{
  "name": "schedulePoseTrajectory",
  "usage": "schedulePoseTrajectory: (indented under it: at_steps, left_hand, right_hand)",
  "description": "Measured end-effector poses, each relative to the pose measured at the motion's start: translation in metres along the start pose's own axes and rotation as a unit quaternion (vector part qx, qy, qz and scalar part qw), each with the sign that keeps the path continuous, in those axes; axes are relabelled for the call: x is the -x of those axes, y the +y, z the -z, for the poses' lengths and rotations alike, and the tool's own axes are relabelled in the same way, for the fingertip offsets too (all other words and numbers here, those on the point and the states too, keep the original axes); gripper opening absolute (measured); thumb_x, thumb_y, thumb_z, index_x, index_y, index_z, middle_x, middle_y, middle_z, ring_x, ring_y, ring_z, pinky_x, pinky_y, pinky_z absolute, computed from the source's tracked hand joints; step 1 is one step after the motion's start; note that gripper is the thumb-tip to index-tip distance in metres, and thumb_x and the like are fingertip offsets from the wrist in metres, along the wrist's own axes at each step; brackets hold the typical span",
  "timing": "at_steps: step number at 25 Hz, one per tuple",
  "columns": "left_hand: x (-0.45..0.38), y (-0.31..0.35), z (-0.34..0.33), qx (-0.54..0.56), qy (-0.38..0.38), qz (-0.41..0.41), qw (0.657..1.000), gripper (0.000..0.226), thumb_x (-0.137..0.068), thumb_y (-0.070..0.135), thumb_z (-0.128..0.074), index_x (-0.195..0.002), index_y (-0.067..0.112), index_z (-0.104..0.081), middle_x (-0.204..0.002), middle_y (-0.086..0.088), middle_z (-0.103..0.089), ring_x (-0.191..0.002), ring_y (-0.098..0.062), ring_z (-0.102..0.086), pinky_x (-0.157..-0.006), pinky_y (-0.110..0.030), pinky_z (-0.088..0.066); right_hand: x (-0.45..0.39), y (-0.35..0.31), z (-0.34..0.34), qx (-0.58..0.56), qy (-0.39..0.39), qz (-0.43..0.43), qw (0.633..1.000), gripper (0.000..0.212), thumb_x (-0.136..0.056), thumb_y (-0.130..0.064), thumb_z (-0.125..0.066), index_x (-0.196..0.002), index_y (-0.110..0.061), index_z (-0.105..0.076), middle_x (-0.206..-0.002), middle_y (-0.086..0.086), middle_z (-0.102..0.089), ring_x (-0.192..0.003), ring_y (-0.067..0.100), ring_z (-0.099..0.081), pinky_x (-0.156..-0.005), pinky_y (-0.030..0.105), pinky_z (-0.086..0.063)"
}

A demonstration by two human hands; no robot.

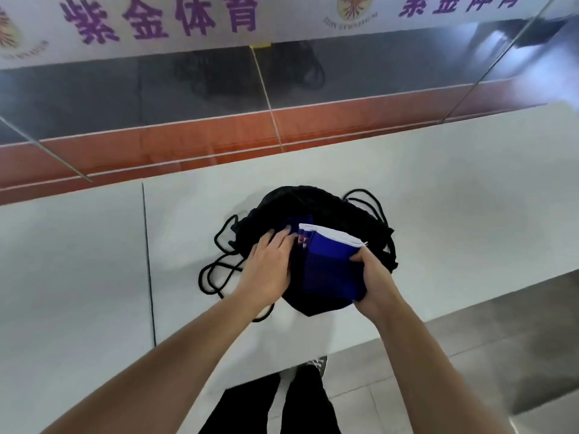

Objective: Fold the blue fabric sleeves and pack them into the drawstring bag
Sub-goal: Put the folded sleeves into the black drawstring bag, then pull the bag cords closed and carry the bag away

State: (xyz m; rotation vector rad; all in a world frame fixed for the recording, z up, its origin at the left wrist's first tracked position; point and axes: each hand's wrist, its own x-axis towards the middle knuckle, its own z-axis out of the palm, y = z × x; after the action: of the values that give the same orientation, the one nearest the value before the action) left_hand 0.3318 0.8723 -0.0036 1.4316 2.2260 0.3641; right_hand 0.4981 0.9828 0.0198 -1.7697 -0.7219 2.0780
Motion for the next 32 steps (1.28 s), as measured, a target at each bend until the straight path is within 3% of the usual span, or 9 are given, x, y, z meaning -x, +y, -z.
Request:
schedulePoseTrajectory:
  at_steps: [4, 9, 14, 20, 23, 24, 26, 29, 32]
  left_hand:
    - [-0.024, -0.012, -0.016, -0.093, -0.017, 0.004, 0.996, 0.078, -0.089, 0.028, -0.062, -0.157, 0.019, -0.024, -0.165, 0.001, -0.022, -0.153, -0.031, -0.012, -0.118, -0.045, -0.023]
    - [-0.028, -0.017, -0.045, -0.117, -0.014, 0.070, 0.991, 0.059, -0.090, 0.017, -0.063, -0.146, 0.022, -0.048, -0.161, -0.002, -0.034, -0.146, -0.039, -0.029, -0.114, -0.051, -0.029]
    - [-0.029, -0.016, -0.042, -0.124, 0.054, 0.101, 0.986, 0.053, -0.082, 0.022, -0.074, -0.131, 0.036, -0.061, -0.132, -0.002, -0.065, -0.115, -0.039, -0.061, -0.099, -0.052, -0.044]
    - [-0.031, -0.014, -0.040, -0.157, 0.057, 0.127, 0.978, 0.053, -0.091, 0.021, -0.062, -0.140, 0.038, -0.052, -0.139, 0.004, -0.059, -0.124, -0.037, -0.052, -0.107, -0.053, -0.035]
    - [-0.029, -0.012, -0.046, -0.172, 0.062, 0.112, 0.977, 0.051, -0.086, 0.017, -0.067, -0.135, 0.031, -0.060, -0.137, 0.002, -0.061, -0.126, -0.042, -0.048, -0.109, -0.060, -0.031]
    - [-0.029, -0.012, -0.048, -0.172, 0.060, 0.111, 0.977, 0.052, -0.085, 0.017, -0.068, -0.134, 0.029, -0.061, -0.137, 0.001, -0.060, -0.126, -0.044, -0.047, -0.110, -0.061, -0.030]
    - [-0.030, -0.012, -0.047, -0.166, 0.053, 0.105, 0.979, 0.054, -0.082, 0.015, -0.070, -0.134, 0.027, -0.062, -0.136, -0.002, -0.061, -0.123, -0.045, -0.049, -0.108, -0.060, -0.033]
    - [-0.021, 0.002, -0.038, -0.114, 0.121, 0.040, 0.985, 0.048, -0.079, 0.009, -0.069, -0.126, 0.021, -0.066, -0.127, -0.007, -0.063, -0.114, -0.039, -0.053, -0.101, -0.053, -0.044]
    - [0.003, 0.010, -0.010, -0.049, 0.266, 0.034, 0.962, 0.040, -0.080, 0.005, -0.064, -0.119, 0.014, -0.063, -0.120, -0.007, -0.060, -0.107, -0.031, -0.052, -0.096, -0.043, -0.046]
  right_hand:
    - [-0.043, -0.010, -0.013, 0.025, -0.048, -0.036, 0.998, 0.036, -0.072, -0.012, -0.056, -0.104, -0.013, -0.074, -0.100, 0.011, -0.073, -0.094, 0.032, -0.067, -0.088, 0.045, -0.053]
    - [-0.078, -0.012, -0.023, 0.181, -0.012, 0.028, 0.983, 0.019, -0.081, -0.011, -0.057, -0.088, -0.021, -0.072, -0.089, 0.005, -0.071, -0.087, 0.024, -0.064, -0.085, 0.041, -0.054]
    - [-0.092, -0.019, -0.001, 0.317, 0.025, 0.160, 0.935, 0.040, -0.092, -0.028, -0.049, -0.131, -0.027, -0.060, -0.123, 0.008, -0.068, -0.118, 0.030, -0.061, -0.108, 0.047, -0.046]
    - [-0.090, -0.023, -0.009, 0.495, 0.087, 0.187, 0.844, 0.063, -0.093, -0.025, -0.060, -0.150, -0.015, -0.035, -0.134, 0.017, -0.060, -0.124, 0.040, -0.056, -0.107, 0.048, -0.044]
    - [-0.064, -0.002, -0.003, 0.594, 0.149, 0.394, 0.685, 0.055, -0.087, -0.024, -0.066, -0.137, -0.007, -0.048, -0.130, 0.015, -0.059, -0.118, 0.037, -0.055, -0.100, 0.045, -0.043]
    - [-0.059, 0.009, 0.002, 0.625, 0.123, 0.462, 0.617, 0.045, -0.086, -0.023, -0.065, -0.128, -0.010, -0.056, -0.124, 0.011, -0.061, -0.112, 0.035, -0.057, -0.096, 0.044, -0.043]
    - [-0.059, 0.020, 0.009, 0.697, 0.024, 0.460, 0.550, 0.033, -0.087, -0.024, -0.060, -0.119, -0.016, -0.064, -0.117, 0.005, -0.065, -0.109, 0.032, -0.058, -0.096, 0.043, -0.040]
    - [-0.057, 0.004, 0.011, 0.700, -0.019, 0.422, 0.575, 0.030, -0.088, -0.026, -0.057, -0.115, -0.017, -0.066, -0.113, 0.006, -0.068, -0.107, 0.034, -0.059, -0.095, 0.047, -0.040]
    - [-0.044, -0.034, 0.028, 0.561, 0.141, 0.519, 0.630, 0.044, -0.081, -0.028, -0.066, -0.123, -0.016, -0.058, -0.124, 0.009, -0.061, -0.114, 0.034, -0.054, -0.095, 0.047, -0.038]
